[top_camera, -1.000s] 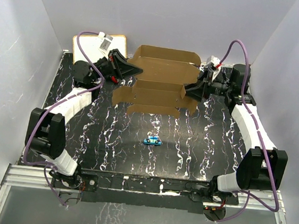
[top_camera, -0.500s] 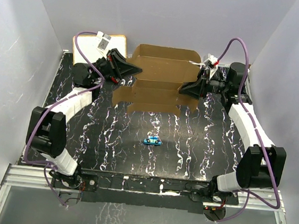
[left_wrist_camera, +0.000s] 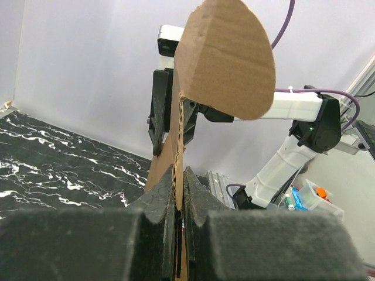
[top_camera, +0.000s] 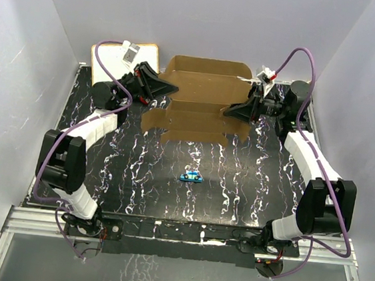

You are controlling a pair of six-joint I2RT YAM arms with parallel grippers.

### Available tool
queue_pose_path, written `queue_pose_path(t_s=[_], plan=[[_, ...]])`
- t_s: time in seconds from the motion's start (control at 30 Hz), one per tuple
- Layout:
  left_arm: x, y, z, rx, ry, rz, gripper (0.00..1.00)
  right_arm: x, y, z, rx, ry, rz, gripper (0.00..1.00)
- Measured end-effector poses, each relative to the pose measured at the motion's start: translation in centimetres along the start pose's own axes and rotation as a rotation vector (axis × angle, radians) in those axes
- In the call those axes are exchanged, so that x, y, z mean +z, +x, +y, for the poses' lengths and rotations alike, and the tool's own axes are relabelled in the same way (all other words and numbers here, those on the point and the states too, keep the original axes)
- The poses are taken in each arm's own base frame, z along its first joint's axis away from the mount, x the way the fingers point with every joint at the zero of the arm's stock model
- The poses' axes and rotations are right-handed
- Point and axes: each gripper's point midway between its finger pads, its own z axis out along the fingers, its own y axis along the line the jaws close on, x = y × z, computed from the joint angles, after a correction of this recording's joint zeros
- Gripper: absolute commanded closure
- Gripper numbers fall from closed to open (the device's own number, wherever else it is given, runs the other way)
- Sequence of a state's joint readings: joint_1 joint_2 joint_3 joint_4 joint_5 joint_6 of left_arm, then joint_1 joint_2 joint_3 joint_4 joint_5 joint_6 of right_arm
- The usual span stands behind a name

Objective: Fold the paper box

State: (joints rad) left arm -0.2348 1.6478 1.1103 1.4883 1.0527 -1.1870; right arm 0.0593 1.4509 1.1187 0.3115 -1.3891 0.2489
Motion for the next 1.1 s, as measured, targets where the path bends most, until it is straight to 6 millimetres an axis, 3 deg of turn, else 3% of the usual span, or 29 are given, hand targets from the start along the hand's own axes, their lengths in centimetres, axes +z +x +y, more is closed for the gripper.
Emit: queue_pose_path(t_s=[0.1, 0.3, 0.4, 0.5, 0.7, 0.83, 1.0, 1.1], plan=[[0.0, -0.1, -0.1, -0.003, 0.004, -0.005, 1.00, 0.1, -0.3, 0.1, -0.008, -0.014, -0.010, 0.91], [0.0, 0.1, 0.0, -0.010, 0.008, -0.003, 1.00, 0.0, 0.5, 1.0, -0.001, -0.051, -0.020, 0.90], [-0.1, 0.3, 0.3, -0.019, 0.004, 0.000, 1.00, -0.1, 0.7, 1.2, 0.002, -0.059, -0.017, 0.57], [-0.1, 0.3, 0.4, -0.012, 0.002, 0.003, 1.00, -0.8, 1.0, 0.7, -0.004, -0.039, -0.010, 0.32], [-0.6, 1.3, 1.2, 0.000, -0.027, 0.027, 1.00, -6.8, 0.6, -2.9, 0.008, 0.146, -0.021, 0.08], [-0.9, 1.9, 1.3, 0.001, -0.024, 0.055, 1.00, -8.1, -1.1, -3.0, -0.006, 0.167, -0.019, 0.01], [-1.1, 2.3, 1.1, 0.003, -0.013, 0.075, 1.00, -6.4, -5.0, -1.4, -0.101, 0.126, 0.000, 0.01], [-1.1, 2.3, 1.0, 0.006, -0.008, 0.081, 1.00, -4.9, -6.2, -0.5, -0.132, 0.106, 0.010, 0.01]])
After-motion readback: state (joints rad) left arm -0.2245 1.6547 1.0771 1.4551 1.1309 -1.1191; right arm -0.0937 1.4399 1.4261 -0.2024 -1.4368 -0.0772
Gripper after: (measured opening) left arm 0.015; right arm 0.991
